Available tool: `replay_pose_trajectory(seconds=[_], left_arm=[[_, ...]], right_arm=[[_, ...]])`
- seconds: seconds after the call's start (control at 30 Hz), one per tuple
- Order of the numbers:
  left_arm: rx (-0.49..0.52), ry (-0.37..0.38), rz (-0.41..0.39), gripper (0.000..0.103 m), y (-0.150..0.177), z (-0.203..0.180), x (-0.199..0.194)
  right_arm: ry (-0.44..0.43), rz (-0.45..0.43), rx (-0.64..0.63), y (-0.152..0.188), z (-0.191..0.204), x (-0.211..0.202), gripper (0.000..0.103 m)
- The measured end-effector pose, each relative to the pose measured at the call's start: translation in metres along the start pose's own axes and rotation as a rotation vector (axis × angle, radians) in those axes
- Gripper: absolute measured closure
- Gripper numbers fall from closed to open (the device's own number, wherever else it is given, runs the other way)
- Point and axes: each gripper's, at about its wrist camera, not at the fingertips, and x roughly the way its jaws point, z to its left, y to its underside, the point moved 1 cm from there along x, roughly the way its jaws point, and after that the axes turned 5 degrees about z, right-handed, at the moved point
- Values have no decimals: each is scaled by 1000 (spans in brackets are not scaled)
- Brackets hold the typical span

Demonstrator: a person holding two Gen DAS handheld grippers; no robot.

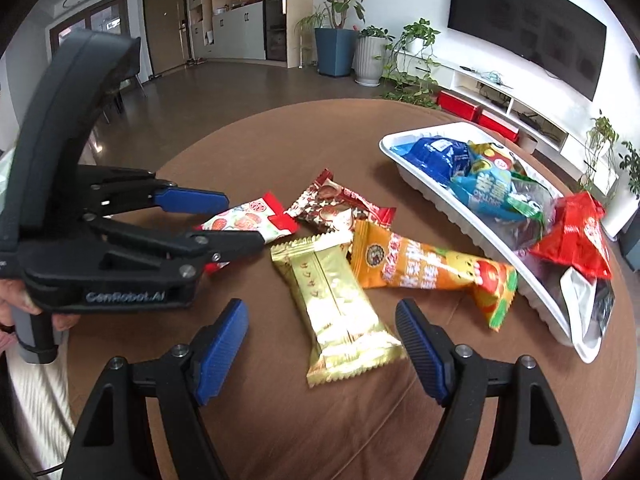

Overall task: Organize snacks
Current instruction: 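Move both tools back toward the remaining packets on the table, then grasp the gold packet with the right tool while the left tool grasps the strawberry-print packet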

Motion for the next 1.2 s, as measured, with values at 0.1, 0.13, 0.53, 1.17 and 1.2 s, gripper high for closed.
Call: replay_pose_trajectory(seconds=[0.1, 0.13, 0.53, 1.17, 1.2], left_arm=[[4, 0, 0, 51, 1, 0, 0], [6, 0, 1, 51, 1, -1, 1], [47, -27, -5, 51, 3, -5, 3], [111, 24, -14, 72, 9, -15, 1], [102, 37, -12, 72, 9, -14, 1]], right_arm=[[-17, 15, -4, -4, 1, 6, 24], [-20, 20, -5, -4, 1, 8, 24], [-45, 49, 21, -8, -6, 22, 28], [-67, 39, 41, -5, -1, 16, 68], [-85, 36, 63, -3, -4, 15, 68]])
